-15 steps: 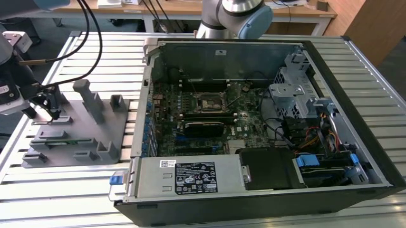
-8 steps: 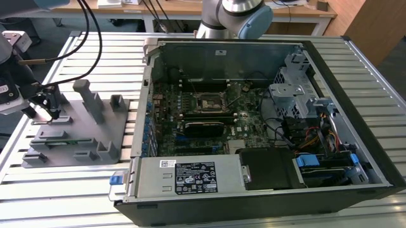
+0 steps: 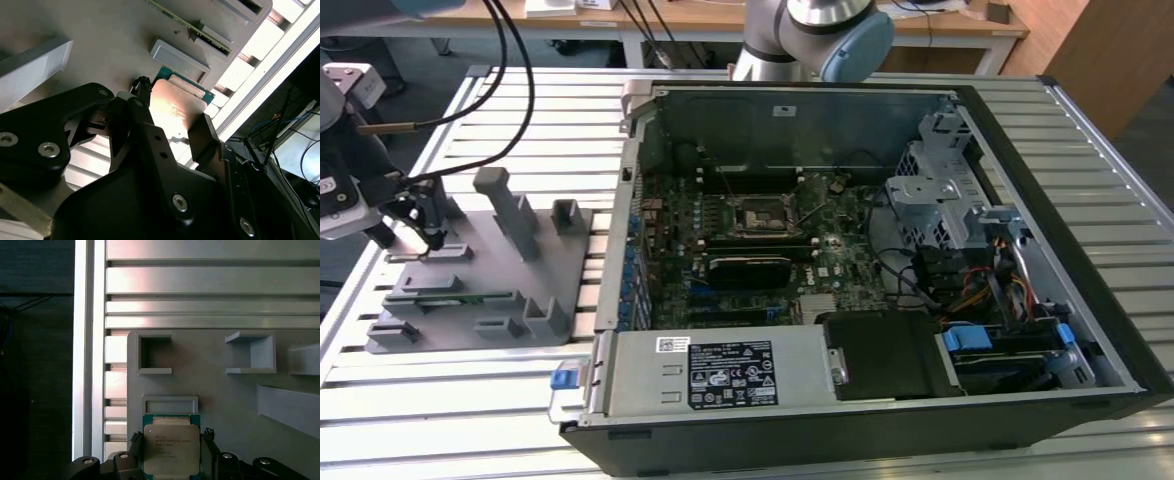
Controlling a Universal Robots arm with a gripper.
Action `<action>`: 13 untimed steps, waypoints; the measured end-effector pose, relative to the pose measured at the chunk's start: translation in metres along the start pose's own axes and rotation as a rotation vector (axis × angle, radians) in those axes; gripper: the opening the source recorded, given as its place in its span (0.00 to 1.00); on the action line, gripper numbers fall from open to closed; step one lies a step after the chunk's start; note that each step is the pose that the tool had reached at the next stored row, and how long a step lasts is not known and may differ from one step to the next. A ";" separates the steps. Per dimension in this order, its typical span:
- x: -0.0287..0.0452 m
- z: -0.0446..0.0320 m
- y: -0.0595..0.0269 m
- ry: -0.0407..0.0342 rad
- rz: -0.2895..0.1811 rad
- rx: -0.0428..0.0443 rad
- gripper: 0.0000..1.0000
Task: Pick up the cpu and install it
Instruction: 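Pick up the cpu and move it towards the insertion slot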
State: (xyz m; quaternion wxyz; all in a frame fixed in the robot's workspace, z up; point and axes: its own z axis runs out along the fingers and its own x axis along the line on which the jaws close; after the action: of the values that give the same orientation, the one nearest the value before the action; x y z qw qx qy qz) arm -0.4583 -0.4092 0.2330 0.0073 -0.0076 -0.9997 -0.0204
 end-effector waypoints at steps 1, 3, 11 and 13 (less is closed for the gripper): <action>0.0000 -0.0002 0.0000 -0.0001 0.000 -0.0001 0.54; 0.0000 -0.0006 0.0000 -0.0002 0.000 -0.0001 0.54; 0.0000 -0.0025 0.0001 -0.0002 0.000 -0.0001 0.54; 0.0000 -0.0029 0.0001 -0.0002 0.000 -0.0001 0.54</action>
State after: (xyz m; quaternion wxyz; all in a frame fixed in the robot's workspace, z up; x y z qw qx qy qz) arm -0.4583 -0.4092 0.2359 0.0072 -0.0076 -0.9997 -0.0205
